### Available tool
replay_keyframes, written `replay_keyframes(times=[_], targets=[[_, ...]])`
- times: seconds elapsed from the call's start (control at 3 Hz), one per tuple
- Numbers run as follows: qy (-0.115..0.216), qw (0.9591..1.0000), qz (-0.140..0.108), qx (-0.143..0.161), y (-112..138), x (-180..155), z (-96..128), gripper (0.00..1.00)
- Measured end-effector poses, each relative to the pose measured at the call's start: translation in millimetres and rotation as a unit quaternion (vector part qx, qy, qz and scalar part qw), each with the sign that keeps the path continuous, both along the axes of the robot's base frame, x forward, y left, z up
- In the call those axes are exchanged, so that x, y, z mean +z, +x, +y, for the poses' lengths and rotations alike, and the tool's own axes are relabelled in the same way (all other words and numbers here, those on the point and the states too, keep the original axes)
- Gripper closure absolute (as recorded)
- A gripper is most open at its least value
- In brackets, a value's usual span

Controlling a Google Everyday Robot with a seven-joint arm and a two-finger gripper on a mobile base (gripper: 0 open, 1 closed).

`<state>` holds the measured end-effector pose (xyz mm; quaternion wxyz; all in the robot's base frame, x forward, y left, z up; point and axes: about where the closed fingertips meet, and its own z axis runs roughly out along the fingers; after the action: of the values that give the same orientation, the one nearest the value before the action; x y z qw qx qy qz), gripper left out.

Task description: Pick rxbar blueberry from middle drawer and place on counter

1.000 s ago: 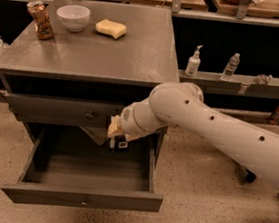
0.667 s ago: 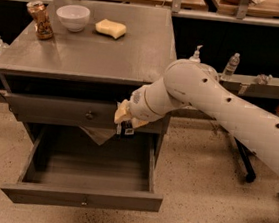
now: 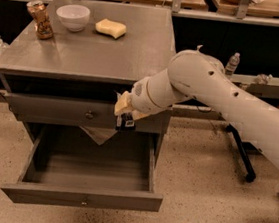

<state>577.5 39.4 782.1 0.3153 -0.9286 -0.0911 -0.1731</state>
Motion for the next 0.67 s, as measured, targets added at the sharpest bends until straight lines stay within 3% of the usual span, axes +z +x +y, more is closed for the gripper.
replay_keyframes(times=[0.33,0.67], targets=[[0.028,0.9983,-0.045,0.023,11,57,4,1.0],[0.042,0.9966,-0.062,0.034,31,97,7,1.0]])
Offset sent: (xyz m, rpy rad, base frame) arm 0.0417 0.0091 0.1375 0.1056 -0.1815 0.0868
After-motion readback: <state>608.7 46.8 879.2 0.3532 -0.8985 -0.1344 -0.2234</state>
